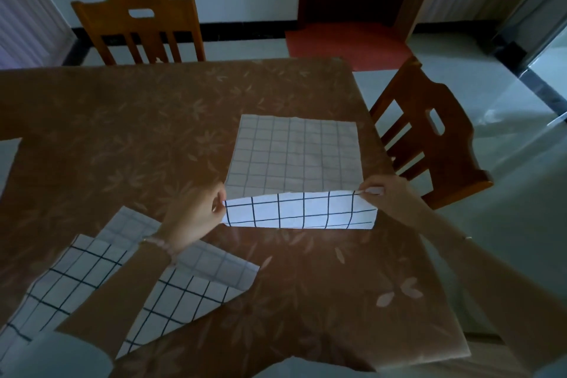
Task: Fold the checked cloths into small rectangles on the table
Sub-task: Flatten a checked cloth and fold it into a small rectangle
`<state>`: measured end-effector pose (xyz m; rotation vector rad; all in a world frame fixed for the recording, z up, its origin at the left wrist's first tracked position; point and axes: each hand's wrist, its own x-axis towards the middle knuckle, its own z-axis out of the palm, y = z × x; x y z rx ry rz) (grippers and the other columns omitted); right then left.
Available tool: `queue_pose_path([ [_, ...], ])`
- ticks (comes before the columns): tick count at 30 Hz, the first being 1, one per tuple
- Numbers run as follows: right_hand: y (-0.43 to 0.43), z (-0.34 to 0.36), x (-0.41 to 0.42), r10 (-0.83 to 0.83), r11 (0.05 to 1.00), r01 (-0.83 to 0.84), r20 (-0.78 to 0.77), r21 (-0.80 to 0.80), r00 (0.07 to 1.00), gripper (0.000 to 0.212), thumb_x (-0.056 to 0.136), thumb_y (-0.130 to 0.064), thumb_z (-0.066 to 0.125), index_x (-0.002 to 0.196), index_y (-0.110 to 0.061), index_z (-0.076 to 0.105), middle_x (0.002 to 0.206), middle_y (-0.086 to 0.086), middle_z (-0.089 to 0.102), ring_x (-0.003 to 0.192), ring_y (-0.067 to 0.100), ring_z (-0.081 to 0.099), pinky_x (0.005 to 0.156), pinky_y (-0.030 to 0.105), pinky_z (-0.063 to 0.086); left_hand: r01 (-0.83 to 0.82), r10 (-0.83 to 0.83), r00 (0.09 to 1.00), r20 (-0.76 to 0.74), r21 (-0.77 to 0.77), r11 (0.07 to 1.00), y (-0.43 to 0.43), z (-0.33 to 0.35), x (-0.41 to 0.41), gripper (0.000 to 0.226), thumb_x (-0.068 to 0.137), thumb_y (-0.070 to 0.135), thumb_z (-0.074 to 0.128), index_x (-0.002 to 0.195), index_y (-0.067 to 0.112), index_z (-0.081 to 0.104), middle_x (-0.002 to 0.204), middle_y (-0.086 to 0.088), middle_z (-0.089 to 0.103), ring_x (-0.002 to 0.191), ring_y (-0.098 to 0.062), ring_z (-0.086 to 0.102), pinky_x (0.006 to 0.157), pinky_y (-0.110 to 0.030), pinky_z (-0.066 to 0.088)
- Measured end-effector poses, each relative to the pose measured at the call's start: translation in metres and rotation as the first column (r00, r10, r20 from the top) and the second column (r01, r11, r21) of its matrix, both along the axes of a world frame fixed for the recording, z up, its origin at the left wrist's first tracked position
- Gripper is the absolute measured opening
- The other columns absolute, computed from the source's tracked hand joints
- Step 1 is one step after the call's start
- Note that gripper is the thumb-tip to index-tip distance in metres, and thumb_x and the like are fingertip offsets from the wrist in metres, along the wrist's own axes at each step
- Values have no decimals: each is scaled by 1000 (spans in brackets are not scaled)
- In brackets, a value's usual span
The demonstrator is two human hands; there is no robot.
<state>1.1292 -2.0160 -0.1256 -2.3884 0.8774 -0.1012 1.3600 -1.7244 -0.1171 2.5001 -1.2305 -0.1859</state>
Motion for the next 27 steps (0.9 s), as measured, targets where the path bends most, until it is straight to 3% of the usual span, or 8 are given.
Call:
queue_pose_path([
  [3,-15,12,12,-57,998,56,51,23,997,3,87,-17,65,87,-20,64,76,-14,57,69,0,51,57,6,37,-49,49,999,5,-5,999,-8,11,12,15,79,9,59,87,21,54,75,7,59,67,-17,57,55,-29,41],
  [7,-33,17,20,-133,990,124,140,73,981,4,86,-18,66,88,-21,65,90,-3,63,85,11,57,71,22,40,-125,126,992,21,-31,992,-10,13,26,20,76,3,57,87,20,56,70,8,53,63,-20,53,53,-27,31],
  [10,-41,18,19,-157,983,139,156,119,975,5,87,-19,65,92,-21,65,96,0,64,90,17,59,79,31,47,-160,148,983,-106,-123,979,-11,9,33,19,77,0,58,86,16,62,76,1,63,70,-20,60,58,-27,41],
  [12,-43,17,17,-169,980,148,164,134,972,7,87,-18,63,93,-22,64,94,-2,63,88,15,58,78,29,48,-197,154,961,-228,-181,963,-13,6,32,16,79,-3,59,86,10,65,78,-2,63,71,-18,61,60,-13,40],
  [16,-41,17,13,-237,955,181,237,234,942,10,88,-11,62,95,-19,62,86,-9,61,81,8,57,67,19,44,-331,214,878,-428,-221,917,-18,1,31,13,83,0,62,89,10,65,86,-3,64,77,-17,62,69,-16,43],
  [20,-46,17,16,-326,913,232,255,336,910,19,87,-3,61,105,-10,62,98,6,64,88,18,61,78,31,52,-479,224,739,-635,-262,838,-27,1,38,18,83,-1,62,83,17,64,80,-4,64,74,-16,60,75,-32,47],
  [23,-55,23,25,-393,879,278,259,387,882,27,85,-2,62,112,-6,61,104,11,65,94,25,63,84,39,53,-605,184,605,-775,-297,739,-39,10,43,21,85,-4,60,80,17,62,79,-6,61,79,-18,59,81,-31,51],
  [27,-54,26,29,-436,831,284,242,478,867,25,86,-3,63,110,-8,62,99,6,64,90,19,62,77,29,52,-629,147,563,-814,-306,715,-44,11,44,19,86,-5,59,81,13,62,82,-9,61,80,-17,60,81,-27,52],
])
